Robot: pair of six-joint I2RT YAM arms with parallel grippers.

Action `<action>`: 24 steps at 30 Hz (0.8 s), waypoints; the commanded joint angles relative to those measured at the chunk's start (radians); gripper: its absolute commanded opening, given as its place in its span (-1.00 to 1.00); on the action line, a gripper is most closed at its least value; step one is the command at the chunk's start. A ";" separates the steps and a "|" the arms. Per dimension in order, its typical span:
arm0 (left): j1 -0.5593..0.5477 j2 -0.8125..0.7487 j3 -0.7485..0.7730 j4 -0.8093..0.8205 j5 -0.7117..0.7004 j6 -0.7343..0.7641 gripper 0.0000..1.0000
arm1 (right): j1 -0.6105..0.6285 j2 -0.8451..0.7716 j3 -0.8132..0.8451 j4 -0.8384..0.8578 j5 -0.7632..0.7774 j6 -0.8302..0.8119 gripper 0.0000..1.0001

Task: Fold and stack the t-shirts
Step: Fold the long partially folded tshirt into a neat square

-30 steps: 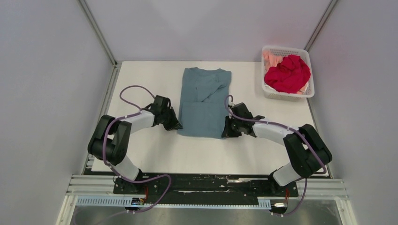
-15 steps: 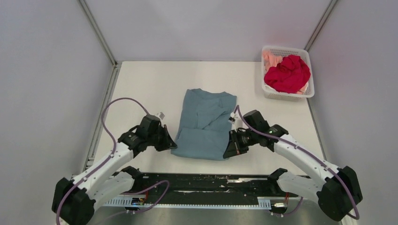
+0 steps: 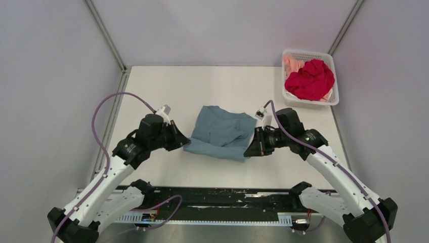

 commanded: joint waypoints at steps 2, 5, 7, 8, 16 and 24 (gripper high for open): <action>0.004 0.165 0.154 0.099 -0.121 0.051 -1.00 | -0.139 0.044 0.064 0.004 -0.004 -0.033 -1.00; 0.008 0.259 0.236 0.112 -0.154 0.076 -1.00 | -0.214 0.078 0.068 0.010 -0.031 -0.053 -1.00; 0.019 0.331 0.280 0.119 -0.153 0.085 -1.00 | -0.252 0.106 0.062 0.028 -0.057 -0.061 -1.00; 0.027 0.377 0.294 0.121 -0.153 0.088 -1.00 | -0.265 0.117 0.056 0.046 -0.071 -0.061 -1.00; 0.097 0.610 0.404 0.197 -0.107 0.100 -1.00 | -0.331 0.196 0.024 0.203 -0.010 -0.014 -1.00; 0.139 0.829 0.523 0.194 -0.076 0.138 -1.00 | -0.371 0.362 0.045 0.327 0.019 0.017 -1.00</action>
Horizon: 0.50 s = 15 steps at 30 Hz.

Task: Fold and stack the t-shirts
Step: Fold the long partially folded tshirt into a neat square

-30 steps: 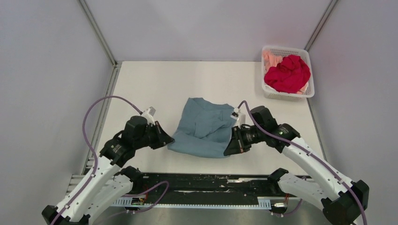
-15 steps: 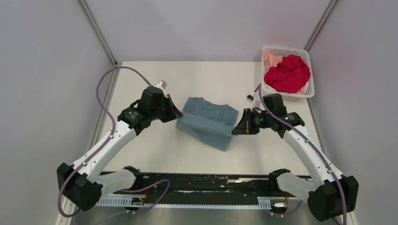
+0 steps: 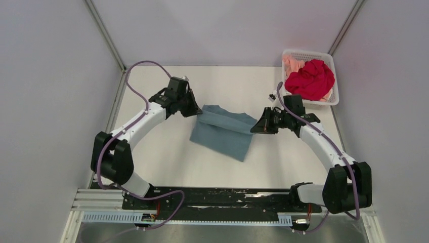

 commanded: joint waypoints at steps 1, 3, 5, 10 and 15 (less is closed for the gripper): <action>0.040 0.093 0.080 0.029 -0.036 0.051 -1.00 | -0.023 0.083 0.019 0.112 0.033 0.026 -1.00; 0.051 0.136 0.101 0.028 -0.030 0.055 -1.00 | -0.024 0.128 0.032 0.143 0.038 0.035 -1.00; 0.061 0.178 0.122 0.031 -0.027 0.059 -1.00 | -0.028 0.172 0.046 0.171 0.055 0.042 -1.00; 0.087 0.296 0.211 0.028 0.009 0.066 -1.00 | -0.040 0.292 0.083 0.214 0.136 0.063 -0.88; 0.104 0.438 0.355 0.008 0.021 0.075 -0.08 | -0.052 0.397 0.145 0.295 0.233 0.096 -0.43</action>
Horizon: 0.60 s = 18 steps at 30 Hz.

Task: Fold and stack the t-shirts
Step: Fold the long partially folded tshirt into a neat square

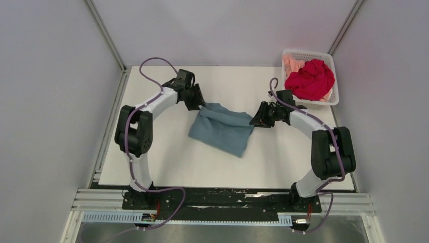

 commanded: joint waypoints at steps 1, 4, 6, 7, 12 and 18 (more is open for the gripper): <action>0.043 0.091 0.154 -0.012 -0.043 0.027 0.30 | -0.031 0.081 0.119 0.091 0.116 0.025 -0.33; 0.067 0.113 0.301 -0.085 -0.069 0.034 0.92 | -0.038 0.090 0.197 0.057 0.156 0.009 0.33; 0.068 0.087 0.323 -0.140 -0.103 0.046 0.99 | -0.028 0.033 0.177 0.058 0.156 0.002 0.65; 0.068 0.044 0.308 -0.134 -0.098 0.048 1.00 | -0.019 -0.005 0.148 0.064 0.163 -0.003 0.81; 0.046 -0.115 0.001 0.123 0.106 0.058 1.00 | 0.015 -0.168 -0.045 0.129 0.077 -0.014 1.00; -0.027 0.042 0.102 0.137 0.315 0.150 1.00 | 0.059 -0.158 -0.117 0.284 -0.030 0.034 1.00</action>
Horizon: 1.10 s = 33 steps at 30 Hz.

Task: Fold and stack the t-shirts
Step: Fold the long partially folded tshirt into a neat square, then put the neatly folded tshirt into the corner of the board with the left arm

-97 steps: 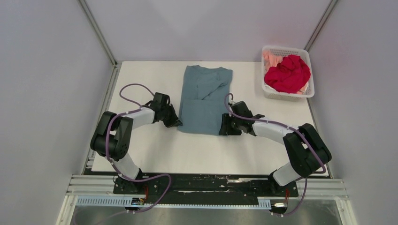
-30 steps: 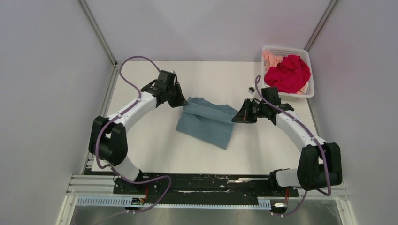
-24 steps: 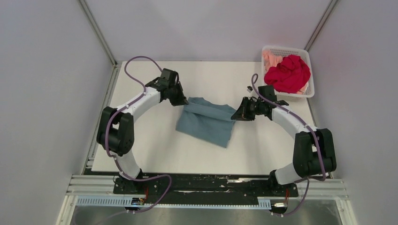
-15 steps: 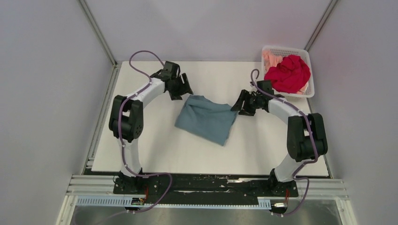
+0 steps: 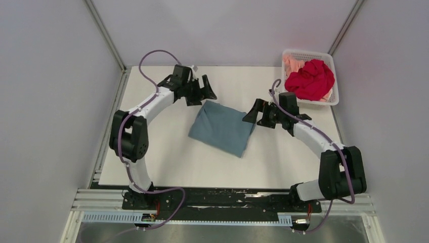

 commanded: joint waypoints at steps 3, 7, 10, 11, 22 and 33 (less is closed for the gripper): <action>-0.058 0.239 0.226 0.008 0.182 0.092 1.00 | 0.035 0.113 0.007 0.167 -0.069 0.029 1.00; -0.056 0.379 0.342 -0.068 0.120 0.103 1.00 | 0.034 0.253 0.065 0.177 -0.041 0.022 1.00; -0.036 0.482 0.400 -0.080 0.083 0.079 1.00 | 0.035 0.340 0.115 0.179 -0.005 0.014 1.00; -0.032 0.501 0.432 -0.091 0.072 0.072 1.00 | 0.035 0.366 0.127 0.177 0.000 0.007 1.00; 0.005 0.402 0.142 -0.103 -0.083 -0.037 1.00 | 0.036 0.554 0.311 0.089 0.082 -0.040 1.00; 0.003 0.171 0.286 -0.218 -0.289 0.042 1.00 | 0.039 0.275 0.289 0.016 0.215 -0.071 1.00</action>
